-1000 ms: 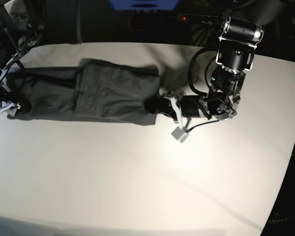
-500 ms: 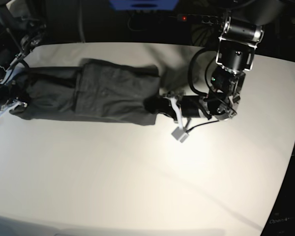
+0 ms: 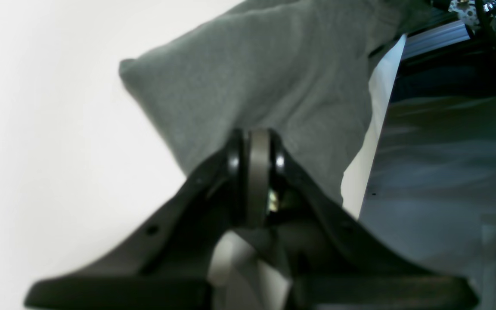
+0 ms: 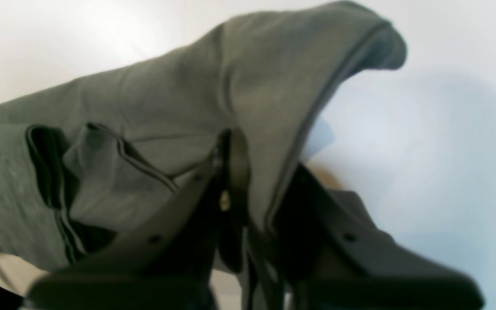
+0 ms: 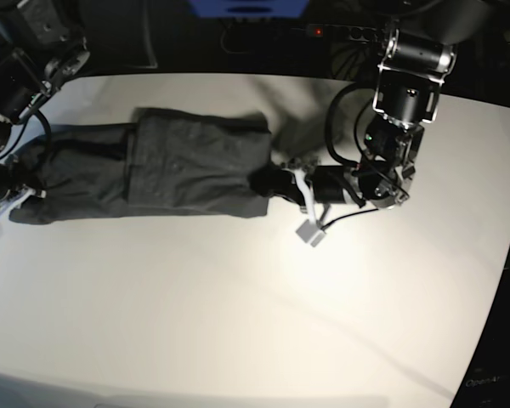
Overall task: Fold the T-shirt properly
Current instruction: 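Grasp the strip end with the right gripper and fold it toward the left gripper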
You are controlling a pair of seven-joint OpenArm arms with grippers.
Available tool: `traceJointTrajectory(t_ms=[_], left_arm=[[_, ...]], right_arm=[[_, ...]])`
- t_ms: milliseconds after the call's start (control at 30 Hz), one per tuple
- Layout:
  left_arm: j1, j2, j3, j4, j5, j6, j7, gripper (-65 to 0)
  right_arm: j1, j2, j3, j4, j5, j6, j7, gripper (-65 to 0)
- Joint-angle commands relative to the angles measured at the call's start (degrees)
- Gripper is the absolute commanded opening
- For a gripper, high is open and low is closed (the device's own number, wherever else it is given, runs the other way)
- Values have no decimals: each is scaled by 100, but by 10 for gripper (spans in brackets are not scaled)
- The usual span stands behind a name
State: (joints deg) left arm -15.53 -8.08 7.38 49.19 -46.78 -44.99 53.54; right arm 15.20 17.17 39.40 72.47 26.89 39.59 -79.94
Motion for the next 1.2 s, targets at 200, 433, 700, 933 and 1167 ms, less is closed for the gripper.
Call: traceJointTrajectory(t_ms=[200, 433, 700, 933, 1167], left_arm=[[-8, -146, -65, -132, 525, 499, 171, -625], [-8, -146, -65, -132, 525, 499, 171, -625], [-8, -155, -56, -132, 525, 499, 171, -625], [-8, -155, -56, -132, 525, 499, 171, -625], [-8, -155, -30, -132, 542, 499, 171, -625]], right_arm=[[-21, -95, -647, 424, 75, 41, -6, -647], [-417, -420, -1263, 1892, 67, 41, -6, -647], [-558, -578, -1764, 2147, 67, 41, -6, -647], [-610, -789, -2036, 2147, 67, 41, -6, -647], [-478, -860, -2520, 2156, 75, 41, -6, -647]])
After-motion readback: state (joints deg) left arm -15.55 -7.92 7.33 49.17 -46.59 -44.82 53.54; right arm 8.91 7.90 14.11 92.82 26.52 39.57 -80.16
